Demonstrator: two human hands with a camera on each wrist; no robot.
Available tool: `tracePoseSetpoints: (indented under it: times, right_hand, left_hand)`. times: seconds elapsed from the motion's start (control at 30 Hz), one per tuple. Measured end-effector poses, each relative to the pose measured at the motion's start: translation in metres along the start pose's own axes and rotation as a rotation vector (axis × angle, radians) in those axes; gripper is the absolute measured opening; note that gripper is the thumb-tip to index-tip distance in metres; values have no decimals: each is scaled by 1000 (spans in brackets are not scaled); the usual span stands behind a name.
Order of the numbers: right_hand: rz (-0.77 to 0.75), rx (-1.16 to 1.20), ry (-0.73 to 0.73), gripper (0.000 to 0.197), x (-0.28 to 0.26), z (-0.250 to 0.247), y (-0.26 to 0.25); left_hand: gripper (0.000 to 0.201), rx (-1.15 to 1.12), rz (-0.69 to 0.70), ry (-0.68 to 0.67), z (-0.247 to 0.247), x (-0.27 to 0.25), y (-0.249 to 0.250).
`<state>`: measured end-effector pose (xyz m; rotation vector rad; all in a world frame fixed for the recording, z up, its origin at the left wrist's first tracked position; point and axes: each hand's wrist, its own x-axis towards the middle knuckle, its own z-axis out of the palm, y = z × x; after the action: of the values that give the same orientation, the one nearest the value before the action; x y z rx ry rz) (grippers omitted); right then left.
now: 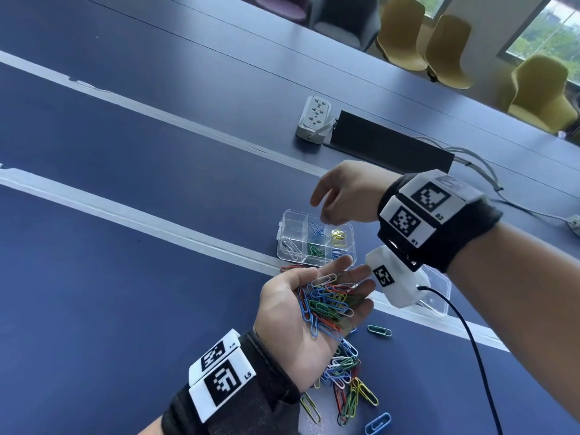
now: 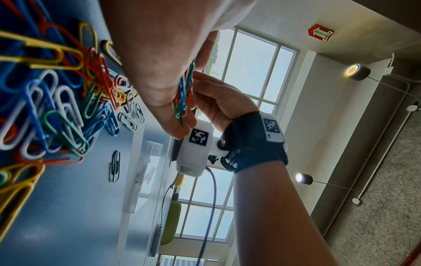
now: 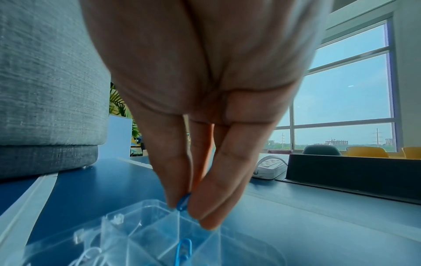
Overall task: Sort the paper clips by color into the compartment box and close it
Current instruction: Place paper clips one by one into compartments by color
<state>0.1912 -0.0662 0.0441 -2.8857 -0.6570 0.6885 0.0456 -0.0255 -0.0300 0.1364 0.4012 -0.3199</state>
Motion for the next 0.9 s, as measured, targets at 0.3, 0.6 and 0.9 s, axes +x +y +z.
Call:
tracePoseSetpoints:
  times: [0.3,0.6,0.9]
  right_hand:
    - [-39,197,58,28,-10,1,12]
    - [-383,-84,5,14,-68,4,6]
    - [-406,-97,-23,17,-78,22,18]
  left_hand:
    - [49,-3,-7,-11,-3,1,2]
    - [45,-22,24,-2,-1,-1,3]
    - [46,-34,41,-72,-5,0,4]
